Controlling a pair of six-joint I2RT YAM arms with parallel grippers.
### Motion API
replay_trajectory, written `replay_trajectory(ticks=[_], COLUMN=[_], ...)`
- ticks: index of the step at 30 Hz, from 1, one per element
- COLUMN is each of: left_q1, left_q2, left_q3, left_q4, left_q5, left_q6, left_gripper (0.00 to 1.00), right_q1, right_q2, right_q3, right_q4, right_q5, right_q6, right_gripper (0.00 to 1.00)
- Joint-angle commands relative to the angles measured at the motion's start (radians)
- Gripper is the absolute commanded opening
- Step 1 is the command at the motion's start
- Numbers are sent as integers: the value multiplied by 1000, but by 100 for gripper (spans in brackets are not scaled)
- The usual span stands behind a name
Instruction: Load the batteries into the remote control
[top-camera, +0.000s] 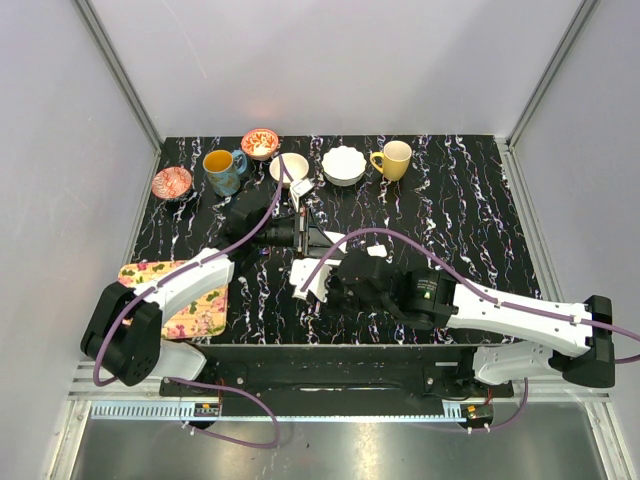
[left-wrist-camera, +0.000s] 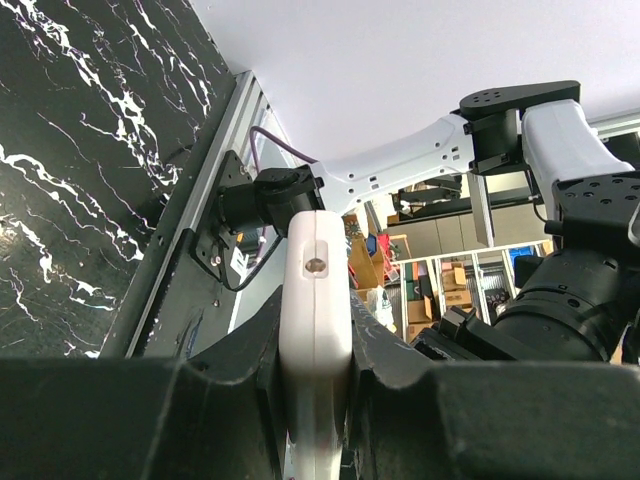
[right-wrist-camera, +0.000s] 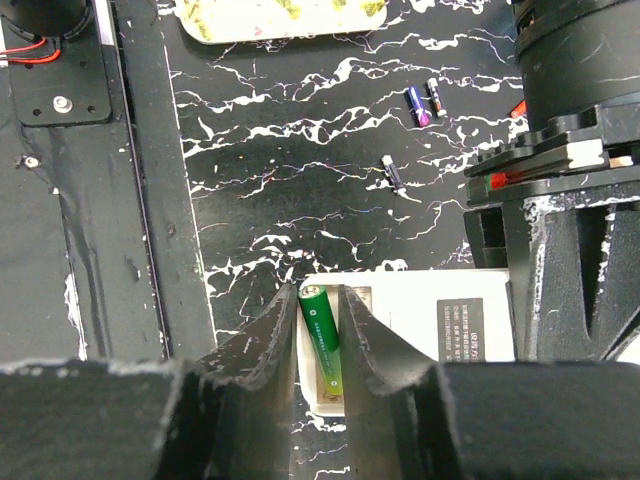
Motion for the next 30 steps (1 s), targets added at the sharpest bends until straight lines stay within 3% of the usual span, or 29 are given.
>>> replay_trajectory(ticks=[1,22,30], left_q1=[2,-7,-12], left_q2=[-17,-2,6], left_q3=[22,11,4], left_q4=[89,89,77], left_q5=[-2,-6,-12], left_q6=[-67,-66,-52], left_gripper=[0,0,0], right_q1=[9,7,7], right_q2=[-11,-45,-53], right_q3=[-24,-22,-1], right_q4=[-25,85,102], right_q5=[40,164,227], right_q6=[25,71,105], right_gripper=[28,53,67])
